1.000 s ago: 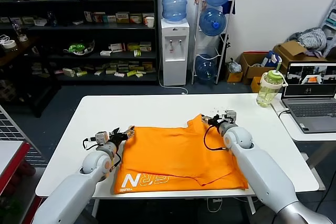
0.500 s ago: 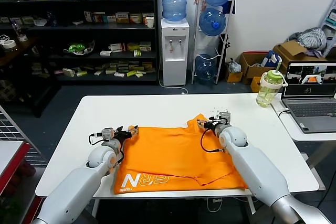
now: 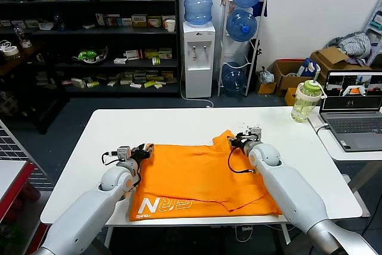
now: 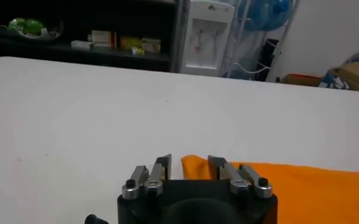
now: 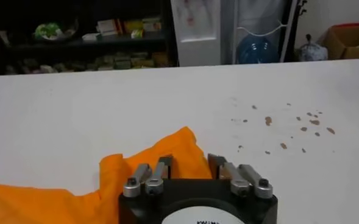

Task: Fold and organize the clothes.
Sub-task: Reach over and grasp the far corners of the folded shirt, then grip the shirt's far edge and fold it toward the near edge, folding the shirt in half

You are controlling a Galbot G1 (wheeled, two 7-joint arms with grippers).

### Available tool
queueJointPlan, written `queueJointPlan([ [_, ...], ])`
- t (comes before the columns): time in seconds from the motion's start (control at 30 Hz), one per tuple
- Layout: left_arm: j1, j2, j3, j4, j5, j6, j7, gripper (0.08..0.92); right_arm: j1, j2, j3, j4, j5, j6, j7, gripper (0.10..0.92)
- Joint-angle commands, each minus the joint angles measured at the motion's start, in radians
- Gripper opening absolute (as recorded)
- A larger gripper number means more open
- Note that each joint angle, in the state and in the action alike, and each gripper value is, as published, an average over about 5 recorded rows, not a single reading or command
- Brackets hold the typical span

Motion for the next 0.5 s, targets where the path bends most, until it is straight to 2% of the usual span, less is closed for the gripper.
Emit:
queueJointPlan([
  [0.03, 0.001, 0.015, 0.02, -0.032, -0.018, 0.023, -0.009, 0.404, 0.004, 0.002, -0.004, -0.006, 0.003, -0.008, -0.003, 0.359],
  [0.3, 0.007, 0.01, 0.014, -0.04, -0.016, 0.003, -0.014, 0.179, 0.002, 0.001, -0.004, 0.004, 0.009, 0.03, -0.015, 0.144],
  [0.37, 0.009, 0.008, 0.011, -0.043, -0.014, -0.009, -0.016, 0.127, 0.0, 0.0, -0.002, 0.01, 0.011, 0.041, -0.017, 0.127],
  [0.5, 0.017, 0.007, -0.002, -0.067, -0.01, -0.028, -0.023, 0.097, -0.011, -0.012, 0.006, 0.046, 0.016, 0.076, -0.019, 0.124],
])
